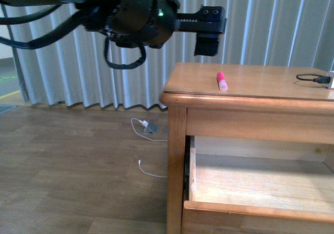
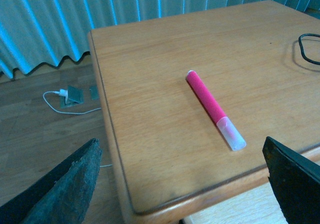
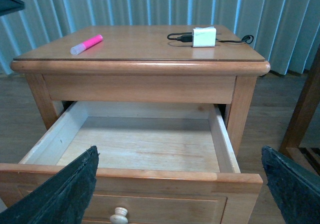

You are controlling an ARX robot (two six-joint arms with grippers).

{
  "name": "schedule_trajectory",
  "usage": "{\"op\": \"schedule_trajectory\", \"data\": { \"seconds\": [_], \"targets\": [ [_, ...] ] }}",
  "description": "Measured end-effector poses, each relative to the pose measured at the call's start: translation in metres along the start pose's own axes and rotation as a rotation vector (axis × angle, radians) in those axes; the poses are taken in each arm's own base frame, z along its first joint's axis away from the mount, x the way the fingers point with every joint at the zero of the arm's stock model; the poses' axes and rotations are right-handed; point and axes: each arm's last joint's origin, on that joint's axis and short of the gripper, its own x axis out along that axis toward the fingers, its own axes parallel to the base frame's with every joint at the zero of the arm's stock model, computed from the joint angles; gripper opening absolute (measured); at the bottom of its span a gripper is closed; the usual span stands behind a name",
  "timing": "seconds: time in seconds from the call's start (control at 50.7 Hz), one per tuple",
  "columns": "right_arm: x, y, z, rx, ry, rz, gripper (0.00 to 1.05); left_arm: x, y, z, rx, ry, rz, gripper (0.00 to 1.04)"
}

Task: Place pink marker in drawer with both arms

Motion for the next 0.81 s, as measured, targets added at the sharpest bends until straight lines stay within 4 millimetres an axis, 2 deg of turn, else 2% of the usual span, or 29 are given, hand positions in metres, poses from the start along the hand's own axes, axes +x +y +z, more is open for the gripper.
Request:
{"op": "schedule_trajectory", "data": {
  "seconds": [0.237,0.375,0.533,0.809],
  "targets": [
    [0.000,0.000,0.000,0.000,0.000,0.000,0.96,0.065,-0.035,-0.016,-0.006,0.068,-0.012,0.99],
    [0.000,0.000,0.000,0.000,0.000,0.000,0.96,0.089,-0.046,-0.024,-0.008,0.092,-0.008,0.99],
    [0.000,0.000,0.000,0.000,0.000,0.000,0.96,0.104,-0.051,-0.030,-0.015,0.107,0.002,0.99],
    [0.000,0.000,0.000,0.000,0.000,0.000,0.96,0.117,-0.053,-0.033,-0.020,0.169,0.032,0.99]
  ]
}}
